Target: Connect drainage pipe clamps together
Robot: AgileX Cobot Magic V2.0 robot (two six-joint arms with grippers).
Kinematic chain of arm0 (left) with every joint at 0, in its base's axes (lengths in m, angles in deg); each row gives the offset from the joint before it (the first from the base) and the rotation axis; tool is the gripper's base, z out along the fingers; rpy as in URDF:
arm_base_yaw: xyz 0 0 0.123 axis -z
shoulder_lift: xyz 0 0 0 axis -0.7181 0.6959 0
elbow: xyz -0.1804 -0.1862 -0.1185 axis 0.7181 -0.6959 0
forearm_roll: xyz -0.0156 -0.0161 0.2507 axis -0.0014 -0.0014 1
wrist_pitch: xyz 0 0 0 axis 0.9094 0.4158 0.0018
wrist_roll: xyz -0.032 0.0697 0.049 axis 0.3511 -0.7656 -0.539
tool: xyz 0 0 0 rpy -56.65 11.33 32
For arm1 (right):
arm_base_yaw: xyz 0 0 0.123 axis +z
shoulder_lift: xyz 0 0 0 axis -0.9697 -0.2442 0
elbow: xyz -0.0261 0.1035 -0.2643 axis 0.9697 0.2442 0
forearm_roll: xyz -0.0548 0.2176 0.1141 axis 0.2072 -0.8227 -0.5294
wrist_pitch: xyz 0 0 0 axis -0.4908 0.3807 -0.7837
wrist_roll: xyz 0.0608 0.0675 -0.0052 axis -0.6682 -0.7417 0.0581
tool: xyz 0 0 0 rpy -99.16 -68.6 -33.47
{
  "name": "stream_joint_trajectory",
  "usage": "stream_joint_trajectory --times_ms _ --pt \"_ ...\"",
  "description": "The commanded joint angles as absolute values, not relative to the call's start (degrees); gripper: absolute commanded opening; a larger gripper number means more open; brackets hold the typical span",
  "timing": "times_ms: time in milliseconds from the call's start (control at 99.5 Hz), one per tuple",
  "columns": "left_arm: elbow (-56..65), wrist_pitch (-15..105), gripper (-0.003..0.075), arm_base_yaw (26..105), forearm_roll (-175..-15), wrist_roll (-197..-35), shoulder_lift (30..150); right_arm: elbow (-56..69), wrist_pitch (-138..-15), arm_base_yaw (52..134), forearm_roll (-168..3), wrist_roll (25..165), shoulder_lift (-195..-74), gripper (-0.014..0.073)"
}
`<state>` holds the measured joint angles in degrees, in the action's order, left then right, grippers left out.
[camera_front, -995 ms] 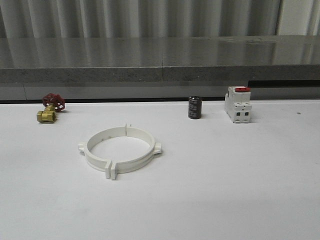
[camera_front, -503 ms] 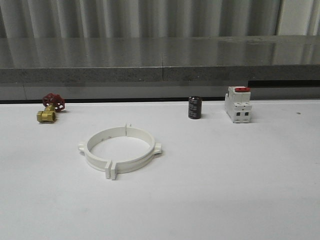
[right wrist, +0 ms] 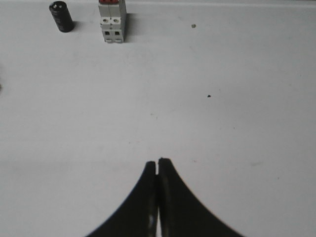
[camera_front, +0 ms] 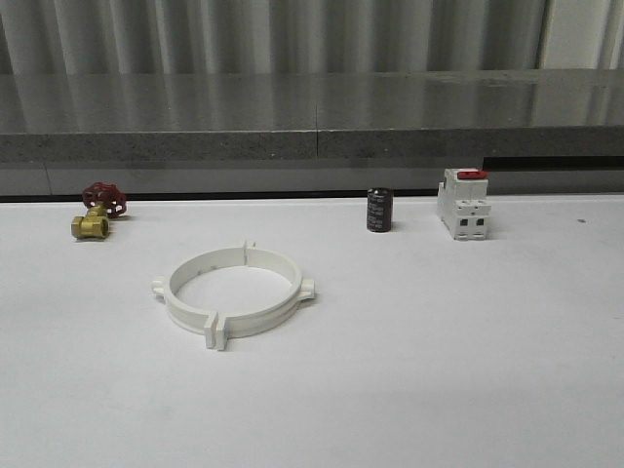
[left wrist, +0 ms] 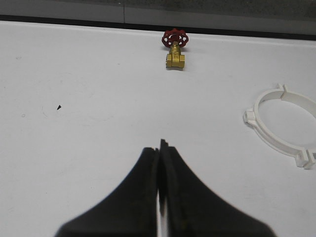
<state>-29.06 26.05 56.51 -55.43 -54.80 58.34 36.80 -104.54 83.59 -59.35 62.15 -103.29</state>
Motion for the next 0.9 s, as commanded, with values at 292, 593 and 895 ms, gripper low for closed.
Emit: stream_joint_trajectory --times_ms 292,593,895 --pt "-27.50 29.53 -0.0020 56.49 -55.43 -54.39 58.53 49.62 -82.00 76.52 -69.03 73.24 -87.90 -0.0067" --pt "-27.50 29.53 -0.0020 56.49 -55.43 -54.39 58.53 61.27 -72.90 75.00 -70.69 75.02 -74.86 -0.0067" --pt "-27.50 29.40 -0.0021 56.49 -55.43 -54.39 58.53 67.46 -62.77 75.11 -70.58 71.38 -74.12 -0.0067"
